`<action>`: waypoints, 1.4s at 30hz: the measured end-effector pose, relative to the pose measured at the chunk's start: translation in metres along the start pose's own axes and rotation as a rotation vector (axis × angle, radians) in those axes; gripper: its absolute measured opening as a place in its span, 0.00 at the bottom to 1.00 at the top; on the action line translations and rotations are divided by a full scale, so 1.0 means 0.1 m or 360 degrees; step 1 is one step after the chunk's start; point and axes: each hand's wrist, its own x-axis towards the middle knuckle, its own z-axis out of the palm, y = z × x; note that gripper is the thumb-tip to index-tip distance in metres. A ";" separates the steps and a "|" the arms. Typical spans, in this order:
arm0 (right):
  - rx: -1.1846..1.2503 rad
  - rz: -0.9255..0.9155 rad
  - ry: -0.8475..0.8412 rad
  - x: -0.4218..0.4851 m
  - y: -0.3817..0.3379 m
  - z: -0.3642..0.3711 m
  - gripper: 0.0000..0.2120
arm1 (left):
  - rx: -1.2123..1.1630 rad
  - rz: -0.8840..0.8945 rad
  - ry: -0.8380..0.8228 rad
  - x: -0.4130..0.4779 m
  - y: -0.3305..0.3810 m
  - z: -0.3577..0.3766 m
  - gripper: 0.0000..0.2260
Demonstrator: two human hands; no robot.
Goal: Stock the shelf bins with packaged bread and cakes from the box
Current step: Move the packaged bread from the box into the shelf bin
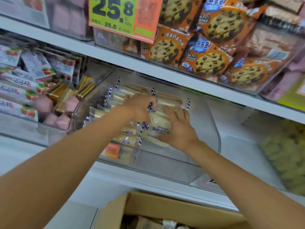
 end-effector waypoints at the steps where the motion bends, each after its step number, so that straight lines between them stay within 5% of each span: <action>1: -0.0037 0.0017 -0.0030 0.00 0.04 -0.02 0.47 | -0.0074 0.0025 -0.0003 -0.02 0.01 -0.01 0.24; 5: -0.0203 0.0069 -0.0070 0.01 0.08 -0.03 0.47 | -0.0511 0.0062 -0.0039 -0.13 -0.01 -0.07 0.21; 11: -0.0057 0.0156 -0.0194 -0.12 -0.01 -0.22 0.51 | -0.0481 -0.0035 0.0050 -0.26 0.08 -0.12 0.19; 20: 0.0376 -0.0267 0.0565 -1.35 -0.11 -0.29 0.16 | -0.0586 -0.0176 0.0474 -1.43 0.78 0.15 0.09; 23: 0.0542 -0.0295 0.0318 -1.96 0.07 -0.04 0.11 | -0.0637 -0.0274 0.0239 -1.95 0.95 0.58 0.08; 29: 0.0493 0.0134 -0.0697 -2.72 0.77 0.83 0.14 | -0.0772 -0.0678 -0.0147 -2.59 0.94 1.54 0.10; 37: 0.0709 -0.0035 -0.1155 -2.54 0.42 1.78 0.24 | -0.0973 -0.1046 -0.0094 -2.72 0.79 1.98 0.11; 42: 0.0435 -0.0196 -0.1259 -2.87 0.69 2.05 0.27 | -0.1044 -0.1098 -0.0184 -2.63 0.86 2.16 0.12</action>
